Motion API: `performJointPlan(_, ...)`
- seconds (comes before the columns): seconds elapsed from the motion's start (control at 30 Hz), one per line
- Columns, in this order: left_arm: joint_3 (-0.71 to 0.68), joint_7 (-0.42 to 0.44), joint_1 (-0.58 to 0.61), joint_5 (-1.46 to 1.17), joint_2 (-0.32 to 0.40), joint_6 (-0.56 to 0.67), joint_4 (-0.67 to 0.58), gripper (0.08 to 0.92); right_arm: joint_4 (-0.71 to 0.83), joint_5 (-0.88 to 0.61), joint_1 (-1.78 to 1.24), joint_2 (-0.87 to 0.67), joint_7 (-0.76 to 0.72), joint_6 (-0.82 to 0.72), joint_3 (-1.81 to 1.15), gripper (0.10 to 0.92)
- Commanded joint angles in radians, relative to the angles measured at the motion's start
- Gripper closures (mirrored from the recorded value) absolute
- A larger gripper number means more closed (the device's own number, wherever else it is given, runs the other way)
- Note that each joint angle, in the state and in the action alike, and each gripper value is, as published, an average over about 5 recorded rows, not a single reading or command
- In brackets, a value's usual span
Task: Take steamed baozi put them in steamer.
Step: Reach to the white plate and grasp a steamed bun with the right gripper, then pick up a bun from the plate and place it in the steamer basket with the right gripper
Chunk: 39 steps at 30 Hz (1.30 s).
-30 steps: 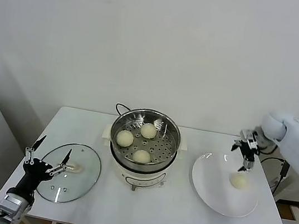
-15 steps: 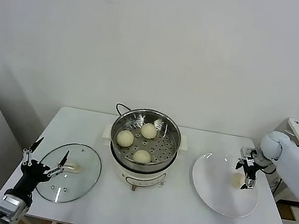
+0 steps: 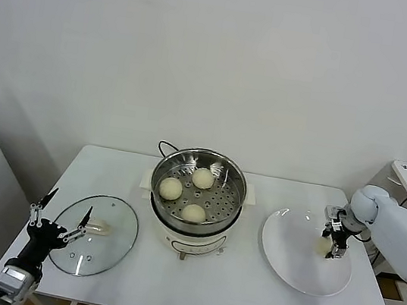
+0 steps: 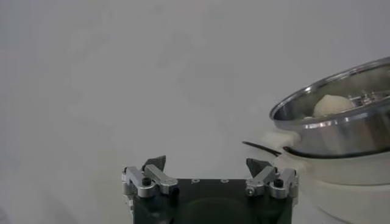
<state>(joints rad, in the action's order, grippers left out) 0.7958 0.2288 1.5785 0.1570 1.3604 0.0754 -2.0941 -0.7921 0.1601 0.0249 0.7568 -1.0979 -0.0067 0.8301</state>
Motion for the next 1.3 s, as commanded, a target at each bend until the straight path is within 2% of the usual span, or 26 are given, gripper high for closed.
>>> performJointPlan(0.03, 0.002, 0.001, -0.002, -0.002, -0.002, 0.002, 0.001, 0.177, -0.079, -0.133, 0.115, -0.039, 0.003, -0.022, 0.132, 0.524)
performJointPlan(0.13, 0.001, 0.001, -0.005, -0.002, -0.003, 0.001, -0.001, 0.177, -0.177, -0.283, 0.282, -0.057, 0.001, -0.047, 0.280, 0.591)
performJointPlan(0.23, -0.001, 0.001, -0.007, -0.002, -0.005, -0.001, -0.006, 0.177, -0.268, -0.469, 0.490, -0.033, -0.005, -0.072, 0.453, 0.620)
performJointPlan(0.4, 0.001, 0.000, -0.009, -0.003, -0.006, -0.001, -0.009, 0.177, -0.319, -0.797, 0.817, 0.107, -0.022, -0.123, 0.664, 0.633)
performJointPlan(0.6, 0.001, 0.000, -0.021, -0.003, 0.003, 0.002, 0.002, 0.177, -0.342, -1.012, 0.918, 0.279, -0.018, -0.265, 0.644, 0.635)
performJointPlan(0.73, 0.000, 0.001, -0.026, -0.004, 0.009, 0.005, 0.006, 0.177, -0.418, -1.025, 0.845, 0.335, 0.059, -0.376, 0.625, 0.635)
performJointPlan(0.9, 0.000, -0.001, -0.033, -0.014, 0.006, -0.002, -0.005, 0.177, -0.485, -0.934, 0.676, 0.343, 0.165, -0.478, 0.599, 0.638)
performJointPlan(1.1, 0.002, 0.000, -0.032, -0.019, 0.004, -0.002, -0.005, 0.177, -0.489, -0.811, 0.567, 0.321, 0.223, -0.510, 0.592, 0.640)
performJointPlan(1.3, 0.003, 0.001, -0.035, -0.023, 0.000, 0.002, 0.003, 0.177, -0.472, -0.787, 0.517, 0.308, 0.283, -0.507, 0.579, 0.635)
